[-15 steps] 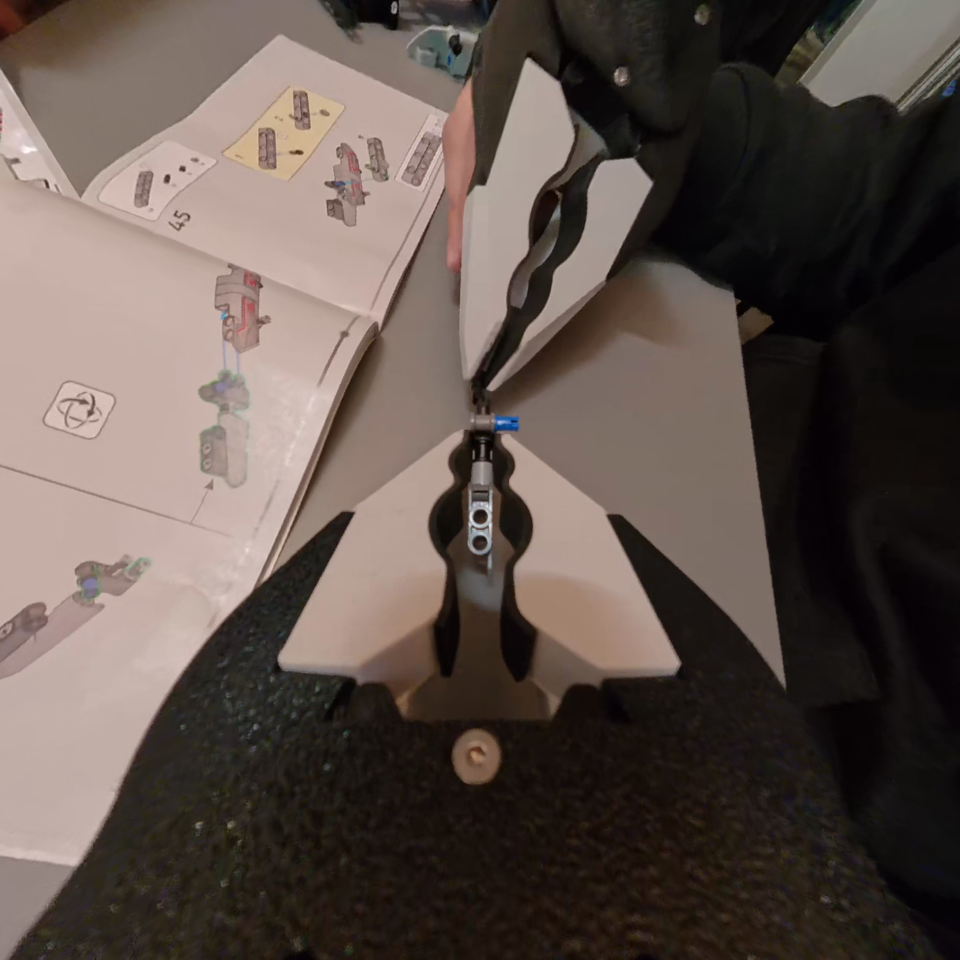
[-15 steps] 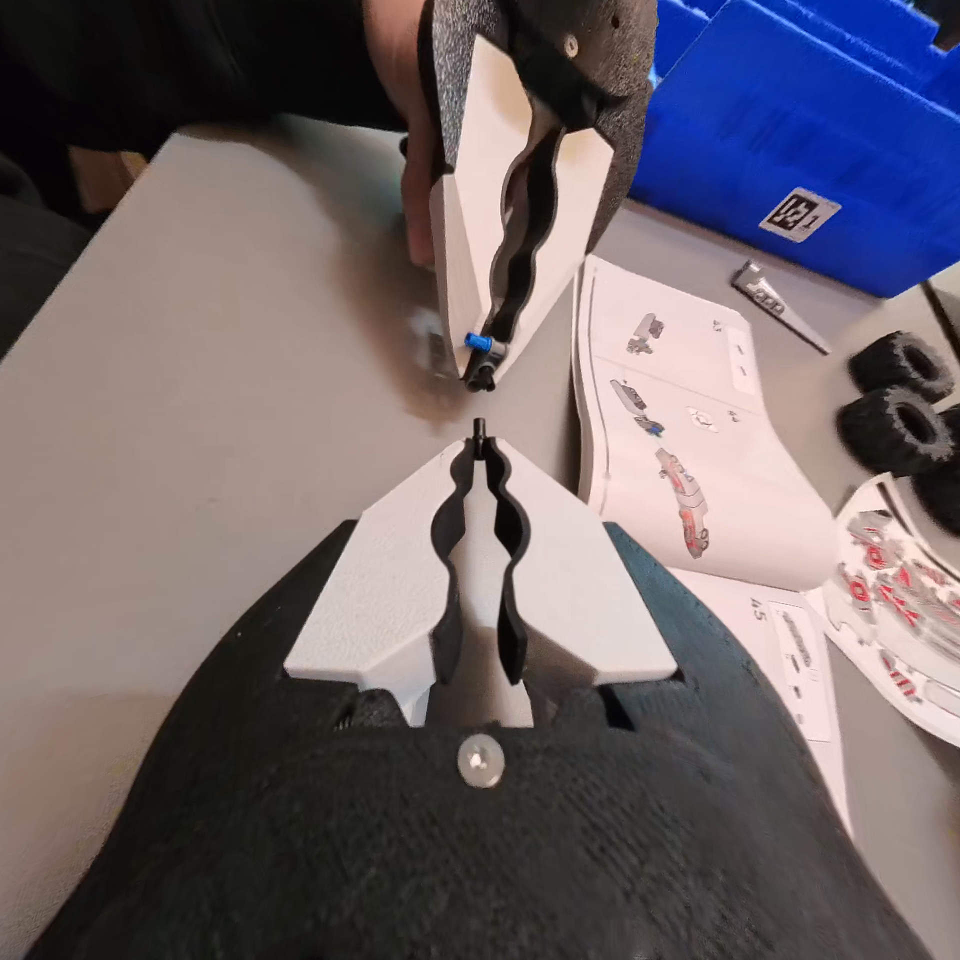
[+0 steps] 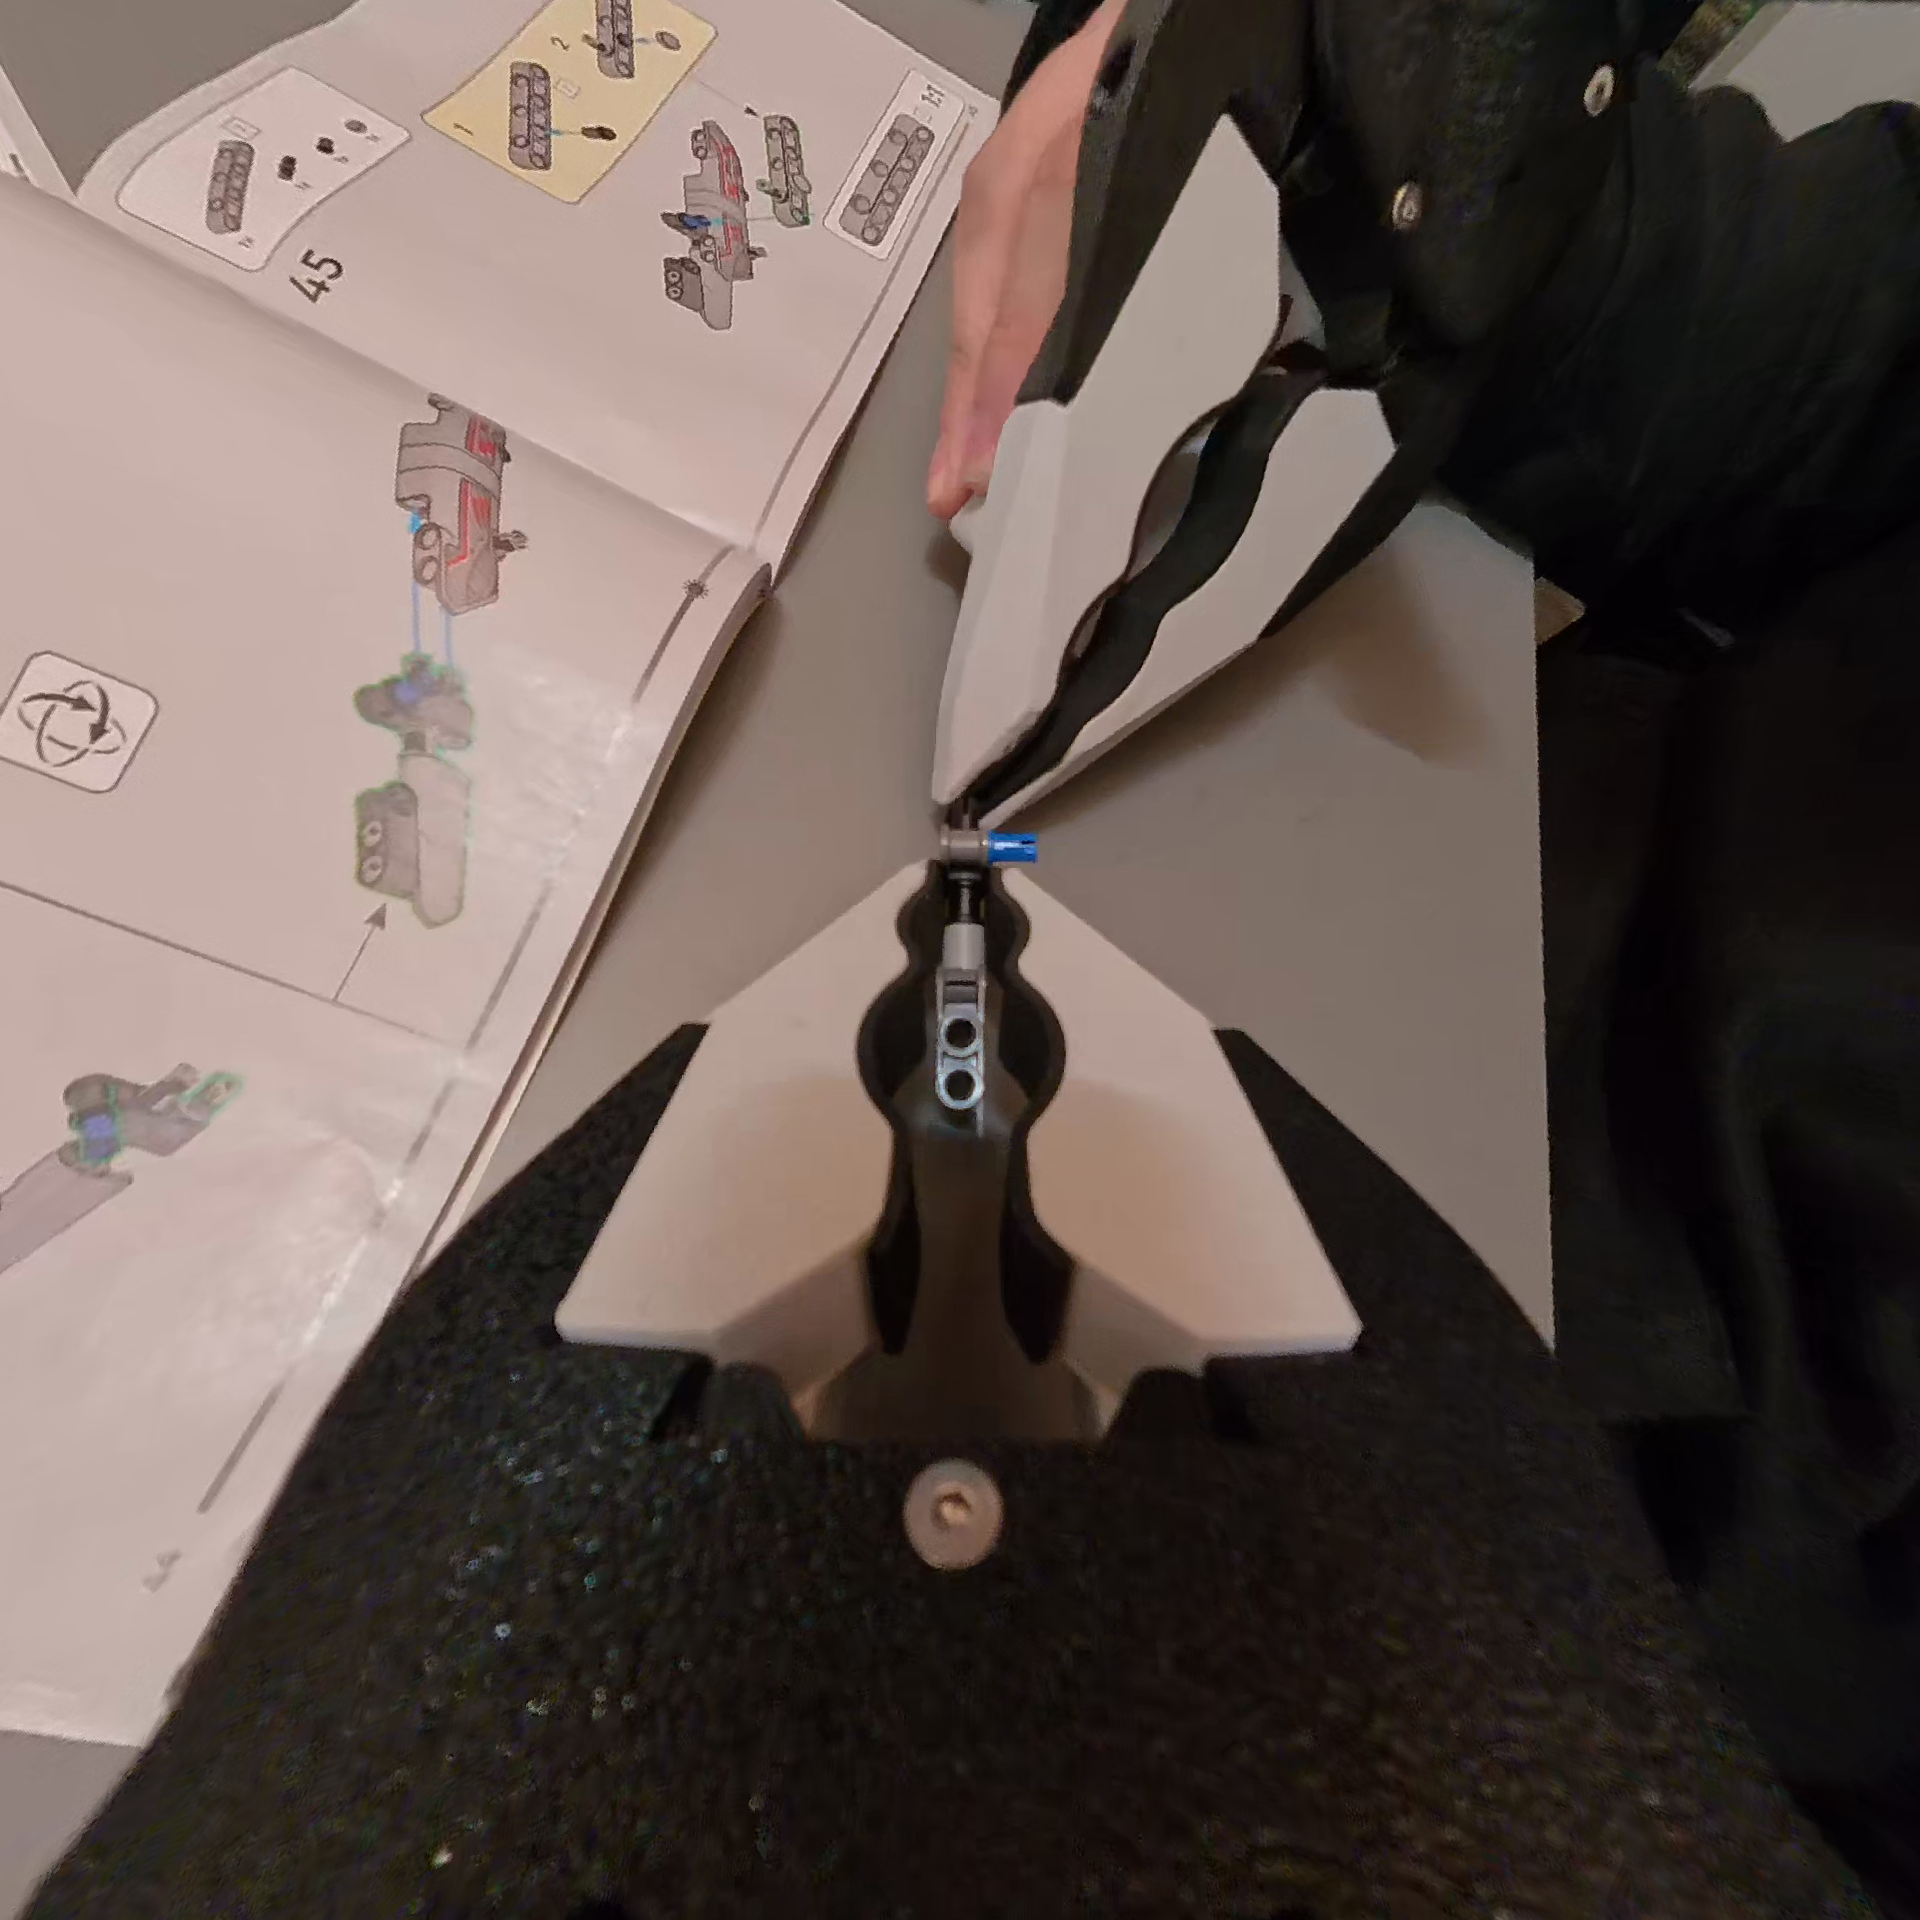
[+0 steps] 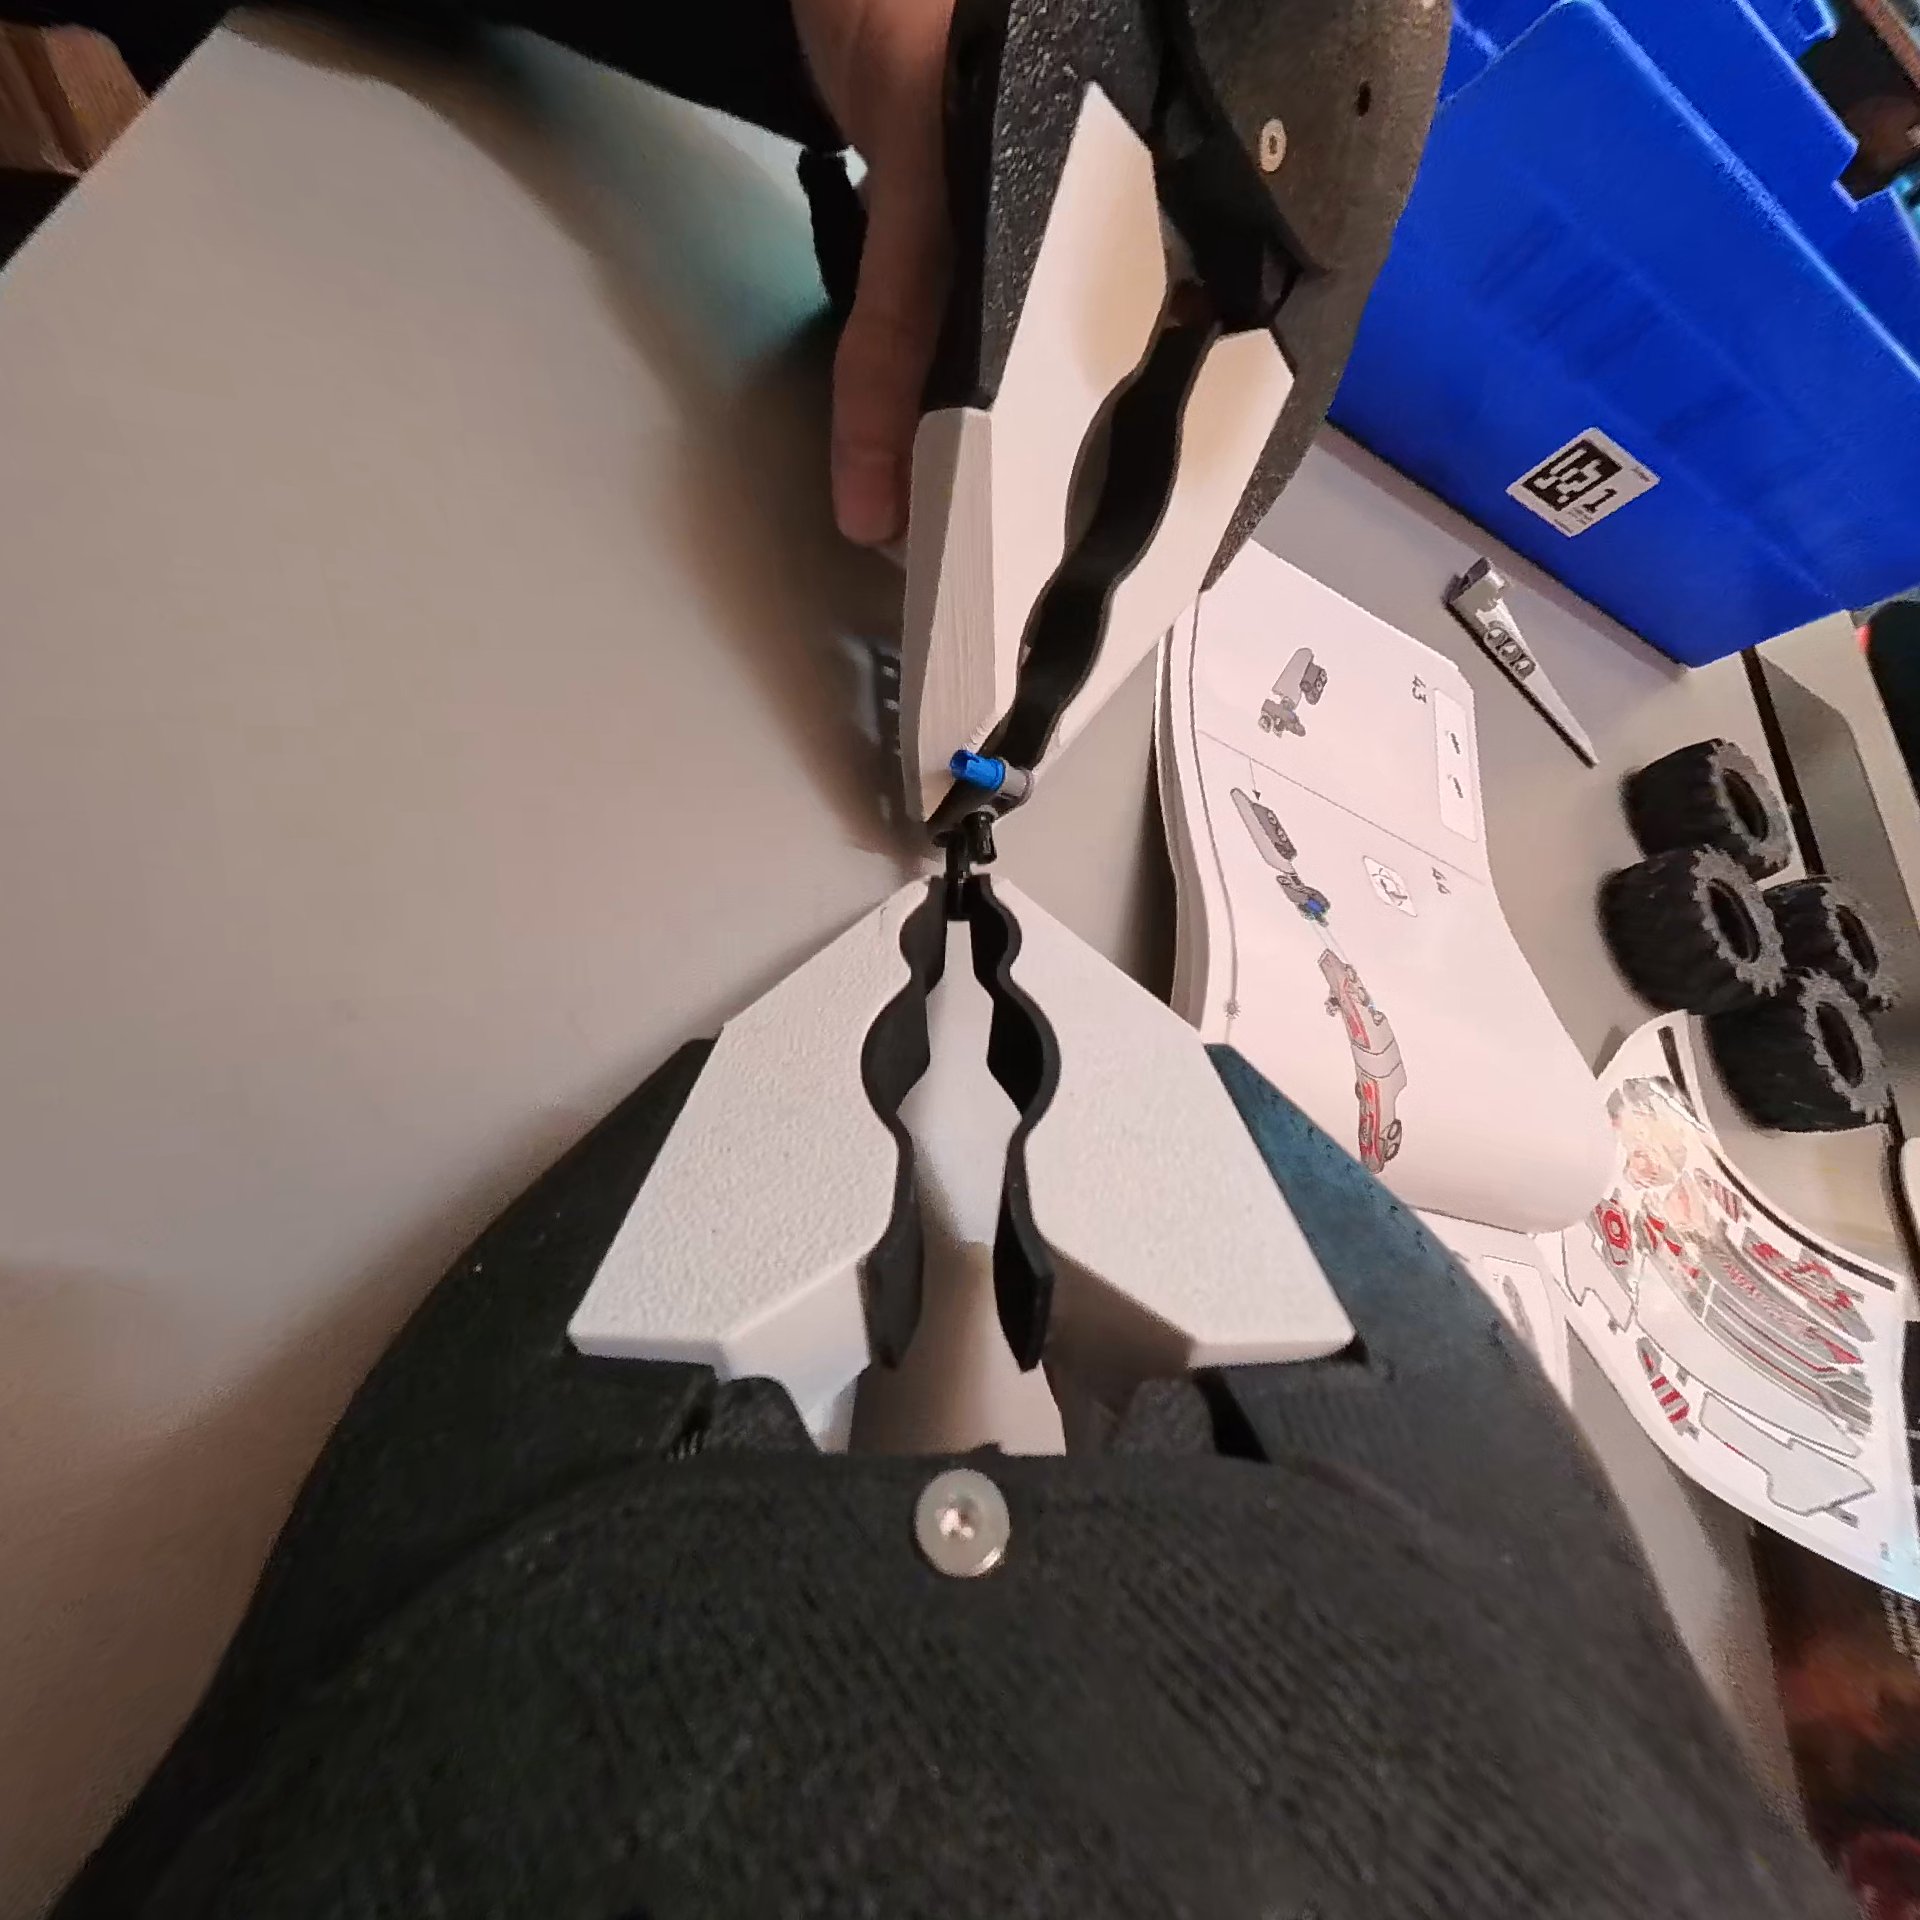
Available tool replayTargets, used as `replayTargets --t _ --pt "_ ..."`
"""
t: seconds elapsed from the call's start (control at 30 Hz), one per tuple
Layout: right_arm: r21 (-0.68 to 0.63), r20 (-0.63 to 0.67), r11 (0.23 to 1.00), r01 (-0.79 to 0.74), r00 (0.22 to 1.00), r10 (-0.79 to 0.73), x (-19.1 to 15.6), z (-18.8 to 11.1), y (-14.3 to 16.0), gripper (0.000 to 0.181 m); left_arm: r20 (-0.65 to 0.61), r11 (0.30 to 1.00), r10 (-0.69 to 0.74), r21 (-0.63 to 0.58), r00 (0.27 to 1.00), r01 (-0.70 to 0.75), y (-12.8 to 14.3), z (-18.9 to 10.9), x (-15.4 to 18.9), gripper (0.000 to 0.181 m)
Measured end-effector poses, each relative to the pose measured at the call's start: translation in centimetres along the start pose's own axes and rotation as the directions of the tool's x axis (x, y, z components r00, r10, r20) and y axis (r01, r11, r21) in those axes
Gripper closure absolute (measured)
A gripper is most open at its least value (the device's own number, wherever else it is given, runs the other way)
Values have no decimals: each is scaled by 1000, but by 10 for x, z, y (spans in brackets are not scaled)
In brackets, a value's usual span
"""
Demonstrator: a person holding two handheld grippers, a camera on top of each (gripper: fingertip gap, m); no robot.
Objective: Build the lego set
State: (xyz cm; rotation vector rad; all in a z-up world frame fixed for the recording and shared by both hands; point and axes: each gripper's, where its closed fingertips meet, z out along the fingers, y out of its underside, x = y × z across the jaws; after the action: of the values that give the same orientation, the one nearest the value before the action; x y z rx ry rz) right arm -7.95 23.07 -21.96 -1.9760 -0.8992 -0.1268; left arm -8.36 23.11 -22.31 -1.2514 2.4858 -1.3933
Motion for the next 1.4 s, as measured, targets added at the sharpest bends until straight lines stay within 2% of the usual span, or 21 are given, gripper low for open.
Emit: replayTargets --t 0.13,0.23,0.37,0.47,0.63,0.9,1.0,1.13,1.27,1.4 --pt "-9 -31 999 51 998 -51 1 2 0 177 2 1000 -28 13 1000 28 -1 -1 -2 176" --pt "-43 -80 987 155 984 -158 1 3 -1 178 1 999 -33 12 999 33 -1 -2 -3 176" --pt "-113 -165 943 312 931 -327 5 3 -4 178 -12 999 -36 35 999 36 -3 -6 -3 176" --pt "-113 -215 916 385 891 -400 6 0 -12 178 -53 997 -12 72 999 16 -7 -12 2 176" --pt "-83 -247 902 425 868 -431 3 -5 -23 178 -127 995 -13 96 992 25 -7 -17 11 176" --pt "-162 -248 861 482 825 -508 1 -3 -22 178 -141 994 -58 79 988 70 -5 -16 10 176" --pt "-188 -240 850 493 816 -526 0 -1 -21 178 -129 996 -56 64 990 65 -3 -15 9 176" --pt "-150 -224 885 441 856 -465 -2 -2 -21 178 -67 997 55 56 996 -51 -3 -14 7 177" --pt "-193 -191 848 493 829 -526 -10 5 -19 178 -84 1000 -23 -11 996 22 6 -8 6 176" --pt "-69 -209 889 453 864 -457 -15 4 -37 181 -113 1000 -27 -13 993 26 4 -4 10 176"
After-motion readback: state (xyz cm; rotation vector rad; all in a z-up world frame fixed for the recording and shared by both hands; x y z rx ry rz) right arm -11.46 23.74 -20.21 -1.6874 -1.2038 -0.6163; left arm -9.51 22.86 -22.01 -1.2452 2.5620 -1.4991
